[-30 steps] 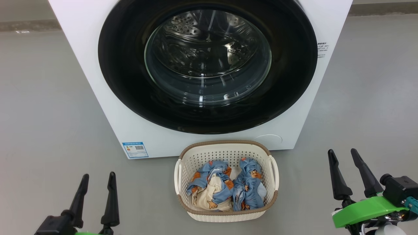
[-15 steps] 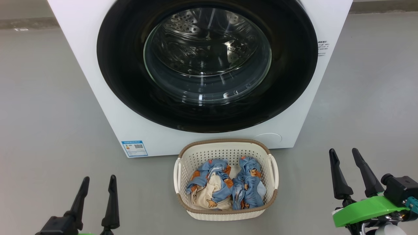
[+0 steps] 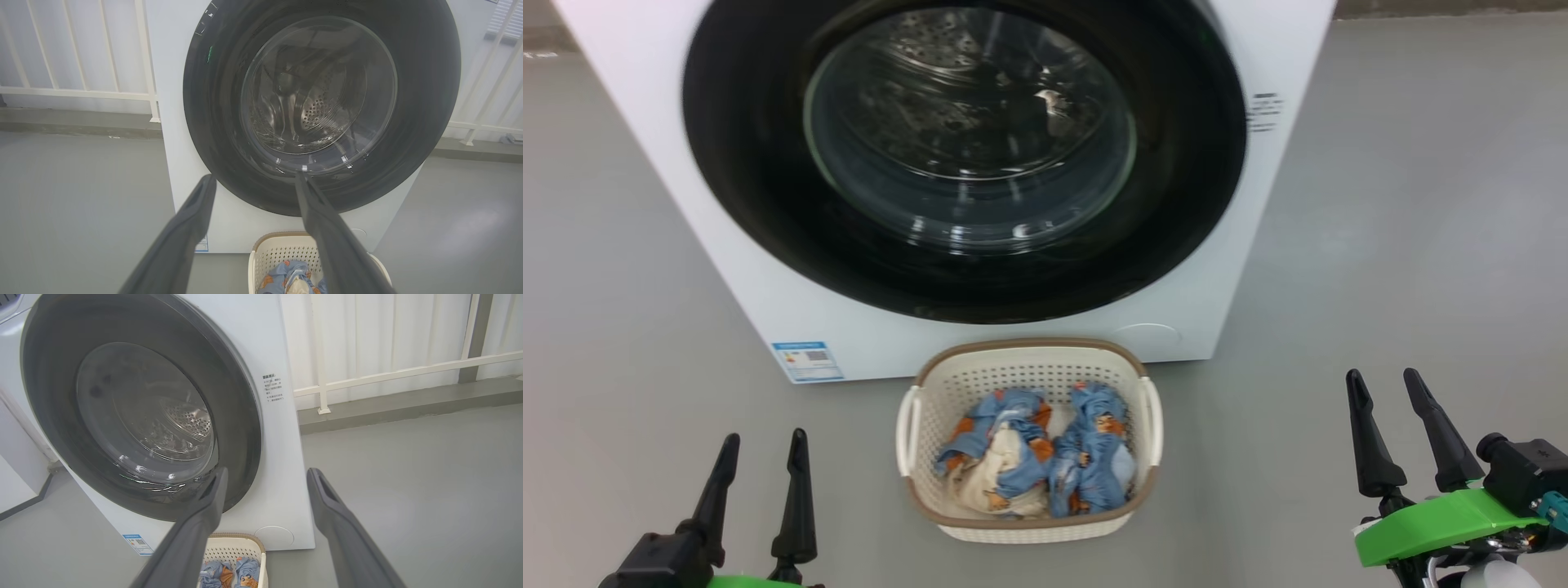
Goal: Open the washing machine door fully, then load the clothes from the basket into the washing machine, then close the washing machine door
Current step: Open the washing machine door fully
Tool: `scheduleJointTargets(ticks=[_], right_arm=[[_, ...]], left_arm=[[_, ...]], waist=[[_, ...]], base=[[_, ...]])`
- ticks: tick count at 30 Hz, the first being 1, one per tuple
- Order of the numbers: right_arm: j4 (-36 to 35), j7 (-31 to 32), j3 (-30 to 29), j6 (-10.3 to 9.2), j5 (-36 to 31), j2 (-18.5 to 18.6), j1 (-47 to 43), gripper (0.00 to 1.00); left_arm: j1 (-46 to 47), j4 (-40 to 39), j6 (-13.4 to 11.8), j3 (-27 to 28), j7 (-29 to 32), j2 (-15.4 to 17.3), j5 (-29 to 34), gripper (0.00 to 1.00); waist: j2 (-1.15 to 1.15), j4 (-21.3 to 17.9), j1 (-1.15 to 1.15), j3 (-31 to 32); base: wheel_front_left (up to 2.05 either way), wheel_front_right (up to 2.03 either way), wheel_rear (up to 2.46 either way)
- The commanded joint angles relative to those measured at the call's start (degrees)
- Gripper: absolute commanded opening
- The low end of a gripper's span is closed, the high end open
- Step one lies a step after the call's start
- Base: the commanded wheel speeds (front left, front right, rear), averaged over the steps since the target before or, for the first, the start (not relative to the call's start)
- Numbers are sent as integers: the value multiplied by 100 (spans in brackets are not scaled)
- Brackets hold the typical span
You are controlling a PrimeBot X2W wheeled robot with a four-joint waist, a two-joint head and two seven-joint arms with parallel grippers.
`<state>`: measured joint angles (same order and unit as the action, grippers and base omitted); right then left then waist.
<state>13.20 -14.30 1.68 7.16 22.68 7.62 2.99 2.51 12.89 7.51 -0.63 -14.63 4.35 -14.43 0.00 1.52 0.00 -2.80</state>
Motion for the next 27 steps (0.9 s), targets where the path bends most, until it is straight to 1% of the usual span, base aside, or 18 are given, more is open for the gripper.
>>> scheduleJointTargets(ticks=[1,10,16,21,27], right_arm=[[-166,-70,95,33,-80,89,171,100],[-145,-70,101,33,-77,69,166,100],[-152,-70,87,33,-65,63,160,100],[-157,-70,61,33,-40,51,172,100],[-140,-70,57,33,-1,34,179,100]], left_arm=[[274,-118,-2,187,-37,42,68,100],[285,-108,-2,183,-37,43,73,100],[271,-244,-2,153,-37,12,-171,100],[268,-242,-2,100,-37,47,-209,100],[260,-230,-2,52,-37,49,-224,100]], waist=[[0,-4,0,-15],[0,-34,0,6],[0,-39,0,-5],[0,-39,0,-28],[0,-28,0,-55]], base=[[123,123,-246],[123,123,-246],[109,109,-218],[67,67,-133],[23,23,-47]])
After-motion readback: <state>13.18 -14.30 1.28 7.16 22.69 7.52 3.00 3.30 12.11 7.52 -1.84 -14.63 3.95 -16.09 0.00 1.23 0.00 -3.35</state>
